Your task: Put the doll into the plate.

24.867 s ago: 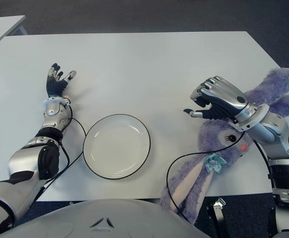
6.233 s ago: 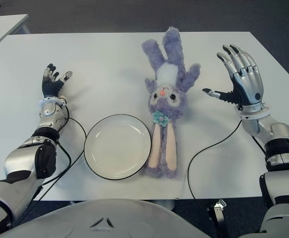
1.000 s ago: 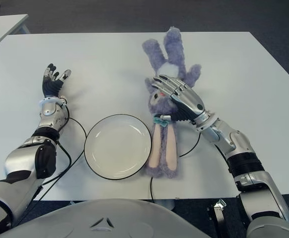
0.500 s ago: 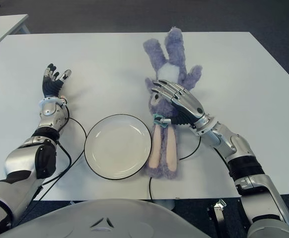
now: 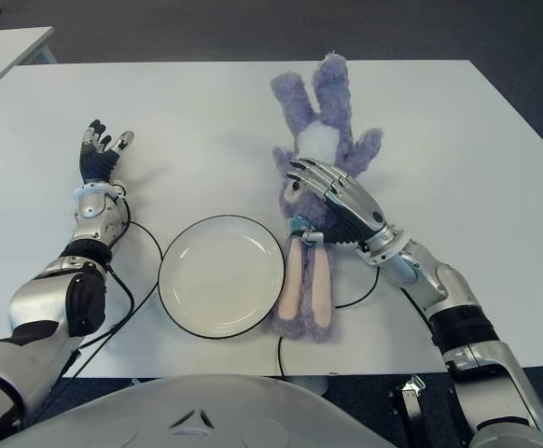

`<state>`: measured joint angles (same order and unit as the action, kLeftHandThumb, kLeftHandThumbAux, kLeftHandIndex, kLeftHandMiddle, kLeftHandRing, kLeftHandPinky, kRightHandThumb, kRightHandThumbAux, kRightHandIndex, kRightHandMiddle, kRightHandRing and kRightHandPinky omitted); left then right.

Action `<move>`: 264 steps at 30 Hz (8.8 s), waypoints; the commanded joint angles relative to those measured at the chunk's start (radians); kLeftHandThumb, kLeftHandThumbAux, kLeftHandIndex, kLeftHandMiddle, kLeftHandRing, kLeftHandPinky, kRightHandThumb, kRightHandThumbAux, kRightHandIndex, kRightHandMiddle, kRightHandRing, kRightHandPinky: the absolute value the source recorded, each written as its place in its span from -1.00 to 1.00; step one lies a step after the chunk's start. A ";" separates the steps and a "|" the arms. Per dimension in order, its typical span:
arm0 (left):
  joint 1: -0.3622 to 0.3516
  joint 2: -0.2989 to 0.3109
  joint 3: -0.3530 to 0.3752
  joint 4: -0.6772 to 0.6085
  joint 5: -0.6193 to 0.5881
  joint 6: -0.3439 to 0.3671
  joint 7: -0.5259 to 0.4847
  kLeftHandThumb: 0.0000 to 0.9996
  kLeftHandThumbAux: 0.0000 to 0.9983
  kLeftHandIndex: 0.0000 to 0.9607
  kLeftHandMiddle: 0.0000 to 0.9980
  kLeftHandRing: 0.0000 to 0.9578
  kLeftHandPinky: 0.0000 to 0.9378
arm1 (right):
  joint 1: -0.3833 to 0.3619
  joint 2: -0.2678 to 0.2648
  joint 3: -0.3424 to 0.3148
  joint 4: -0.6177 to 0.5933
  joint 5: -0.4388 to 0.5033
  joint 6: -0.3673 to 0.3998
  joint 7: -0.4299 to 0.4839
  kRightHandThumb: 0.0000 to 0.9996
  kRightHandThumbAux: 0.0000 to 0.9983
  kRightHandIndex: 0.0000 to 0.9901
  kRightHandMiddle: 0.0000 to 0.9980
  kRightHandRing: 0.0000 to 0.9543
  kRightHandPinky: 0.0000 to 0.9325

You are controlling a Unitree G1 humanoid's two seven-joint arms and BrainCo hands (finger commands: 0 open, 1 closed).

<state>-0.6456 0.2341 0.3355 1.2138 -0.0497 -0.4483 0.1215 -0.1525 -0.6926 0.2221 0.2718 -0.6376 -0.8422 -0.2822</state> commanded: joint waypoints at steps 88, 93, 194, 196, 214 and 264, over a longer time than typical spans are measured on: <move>0.201 -0.087 -0.006 0.137 0.004 0.155 0.032 -0.98 0.35 -0.92 -0.87 -0.91 -0.93 | 0.025 0.043 -0.119 -0.081 -0.006 -0.076 0.041 -0.09 -0.09 -0.41 -0.59 -0.69 -0.82; 0.200 -0.087 -0.004 0.137 0.003 0.154 0.029 -0.99 0.37 -0.92 -0.87 -0.91 -0.94 | 0.027 0.061 -0.146 -0.093 -0.052 -0.060 -0.001 -0.27 -0.20 -0.63 -0.79 -0.87 -0.94; 0.193 -0.063 -0.013 0.137 0.010 0.170 0.018 -1.00 0.17 -0.91 -0.86 -0.91 -0.96 | -0.180 -0.360 0.139 0.629 -0.374 -0.008 -0.696 -0.37 -0.69 -1.00 -1.00 -1.00 -1.00; 0.192 -0.062 -0.014 0.137 0.011 0.174 0.017 -1.00 0.18 -0.92 -0.86 -0.91 -0.96 | -0.172 -0.356 0.141 0.626 -0.377 -0.002 -0.704 -0.36 -0.70 -1.00 -1.00 -1.00 -1.00; 0.194 -0.066 -0.012 0.135 0.009 0.163 0.018 -1.00 0.12 -0.92 -0.85 -0.90 -0.97 | -0.129 -0.337 0.184 0.542 -0.406 0.013 -0.733 -0.36 -0.70 -1.00 -1.00 -1.00 -1.00; 0.198 -0.070 0.000 0.138 0.004 0.146 0.012 -1.00 0.05 -0.90 -0.84 -0.90 -0.97 | -0.111 -0.142 0.173 0.360 -0.362 0.069 -0.704 -0.44 -0.58 -1.00 -1.00 -1.00 -1.00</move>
<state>-0.6460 0.2448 0.3361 1.2138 -0.0495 -0.4274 0.1313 -0.2856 -0.8899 0.3788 0.6271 -1.0129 -0.7835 -0.9948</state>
